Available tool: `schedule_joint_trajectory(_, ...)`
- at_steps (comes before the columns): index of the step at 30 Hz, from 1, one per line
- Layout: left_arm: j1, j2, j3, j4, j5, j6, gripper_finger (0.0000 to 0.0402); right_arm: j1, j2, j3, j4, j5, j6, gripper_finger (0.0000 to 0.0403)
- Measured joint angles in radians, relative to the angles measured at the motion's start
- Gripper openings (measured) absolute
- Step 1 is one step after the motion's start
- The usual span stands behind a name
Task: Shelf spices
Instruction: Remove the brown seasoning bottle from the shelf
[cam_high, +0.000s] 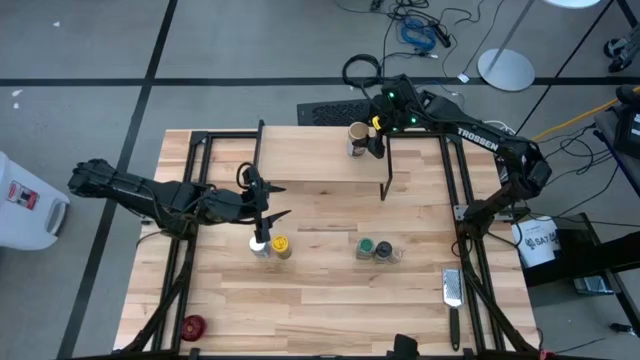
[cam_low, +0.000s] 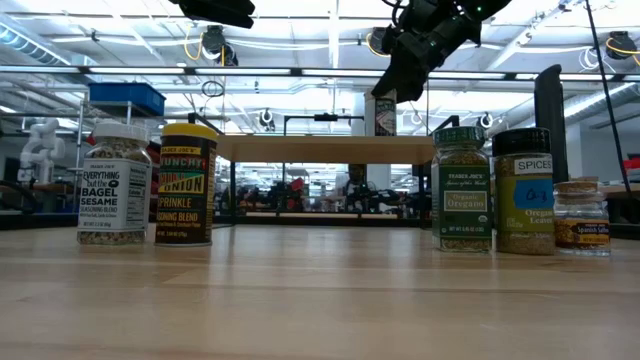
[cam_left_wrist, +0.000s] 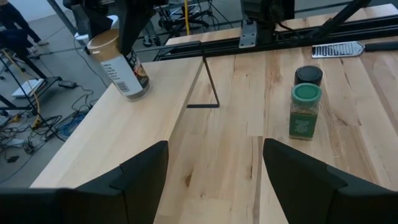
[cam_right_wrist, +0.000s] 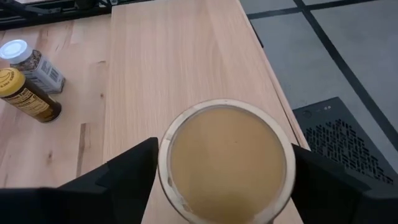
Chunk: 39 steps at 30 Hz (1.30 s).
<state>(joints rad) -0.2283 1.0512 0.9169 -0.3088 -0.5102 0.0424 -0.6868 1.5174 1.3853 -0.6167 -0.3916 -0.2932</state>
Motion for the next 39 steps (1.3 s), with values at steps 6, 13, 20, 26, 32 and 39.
schedule_joint_trajectory(6, 0.0, 0.0, 0.0, 0.0, 0.0, 0.0, 0.0272, 0.0, 0.001, 0.0, 0.001, 0.002, 0.002, 0.0309)
schedule_joint_trajectory(13, 0.0, 0.0, 0.0, 0.0, 0.0, 0.0, 0.0272, 0.0, 0.001, 0.0, -0.005, 0.003, 0.019, 0.0271)
schedule_joint_trajectory(20, 0.0, 0.0, 0.0, 0.0, 0.0, -0.001, 0.0272, 0.001, 0.001, 0.001, -0.009, 0.003, 0.034, 0.0269)
schedule_joint_trajectory(26, 0.0, 0.0, 0.0, 0.0, 0.0, -0.001, 0.0272, 0.002, 0.0, 0.001, -0.009, 0.0, 0.079, 0.0265)
schedule_joint_trajectory(32, 0.0, 0.0, 0.0, 0.0, 0.001, -0.001, 0.0272, 0.041, -0.016, 0.0, -0.024, -0.005, 0.132, 0.0268)
schedule_joint_trajectory(39, 0.0, 0.0, 0.0, 0.0, 0.001, -0.001, 0.0272, 0.137, -0.049, -0.001, -0.017, -0.005, 0.186, 0.0267)
